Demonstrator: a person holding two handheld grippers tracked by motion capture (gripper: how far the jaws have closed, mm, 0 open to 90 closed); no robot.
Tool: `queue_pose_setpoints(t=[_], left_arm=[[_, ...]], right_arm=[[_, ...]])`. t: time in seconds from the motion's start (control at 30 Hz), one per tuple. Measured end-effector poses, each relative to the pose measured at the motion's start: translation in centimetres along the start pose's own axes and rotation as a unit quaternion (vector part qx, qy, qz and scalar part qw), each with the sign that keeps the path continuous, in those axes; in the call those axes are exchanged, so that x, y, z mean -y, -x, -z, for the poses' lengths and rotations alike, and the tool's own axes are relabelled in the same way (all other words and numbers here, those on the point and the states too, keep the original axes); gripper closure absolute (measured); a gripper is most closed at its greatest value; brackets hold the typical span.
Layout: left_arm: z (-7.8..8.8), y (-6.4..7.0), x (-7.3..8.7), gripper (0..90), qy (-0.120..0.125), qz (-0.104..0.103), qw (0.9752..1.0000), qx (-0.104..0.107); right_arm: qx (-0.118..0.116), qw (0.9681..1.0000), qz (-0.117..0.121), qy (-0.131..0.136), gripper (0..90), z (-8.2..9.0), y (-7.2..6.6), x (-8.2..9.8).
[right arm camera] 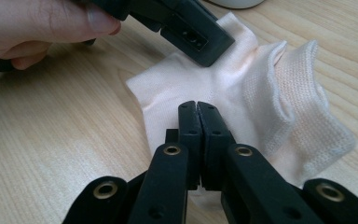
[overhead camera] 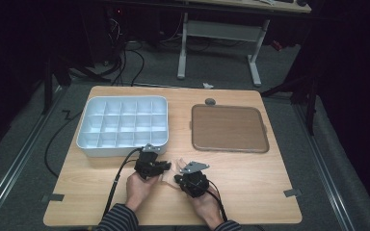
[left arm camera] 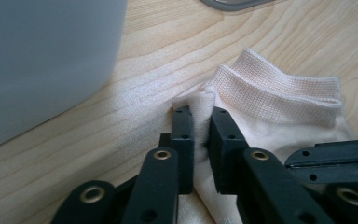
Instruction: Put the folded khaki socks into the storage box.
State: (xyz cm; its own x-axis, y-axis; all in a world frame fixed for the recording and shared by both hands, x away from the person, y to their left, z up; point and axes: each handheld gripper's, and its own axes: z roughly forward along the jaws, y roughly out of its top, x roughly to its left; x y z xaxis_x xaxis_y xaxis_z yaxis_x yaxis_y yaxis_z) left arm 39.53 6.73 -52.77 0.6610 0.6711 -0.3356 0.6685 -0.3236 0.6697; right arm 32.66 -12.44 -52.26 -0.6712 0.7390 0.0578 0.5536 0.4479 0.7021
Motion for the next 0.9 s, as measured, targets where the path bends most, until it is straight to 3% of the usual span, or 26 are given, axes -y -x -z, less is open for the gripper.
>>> queue_pose_setpoints(t=[0.4,0.47,0.6,0.83,0.9], left_arm=[[0.8,0.4,0.2,85.0,-0.001,-0.006,0.9999,0.014],[1.0,0.5,0.2,85.0,0.001,-0.009,0.9998,0.017],[1.2,0.9,0.3,85.0,0.002,-0.017,0.9997,0.016],[1.1,1.0,0.5,85.1,0.000,-0.012,0.9997,0.023],[1.2,1.1,0.5,85.1,-0.002,-0.014,0.9996,0.025]], right_arm=[[-0.020,0.9997,0.006,0.010,86.1,0.2,-0.7,0.4],[-0.034,0.9992,-0.010,0.020,82.2,0.6,-0.5,0.3],[-0.037,0.9982,-0.028,0.038,83.1,1.1,0.2,0.1],[-0.023,0.9966,-0.057,0.054,89.7,1.2,1.3,-0.6],[-0.019,0.9965,-0.066,0.047,89.7,0.8,1.6,-0.7]])
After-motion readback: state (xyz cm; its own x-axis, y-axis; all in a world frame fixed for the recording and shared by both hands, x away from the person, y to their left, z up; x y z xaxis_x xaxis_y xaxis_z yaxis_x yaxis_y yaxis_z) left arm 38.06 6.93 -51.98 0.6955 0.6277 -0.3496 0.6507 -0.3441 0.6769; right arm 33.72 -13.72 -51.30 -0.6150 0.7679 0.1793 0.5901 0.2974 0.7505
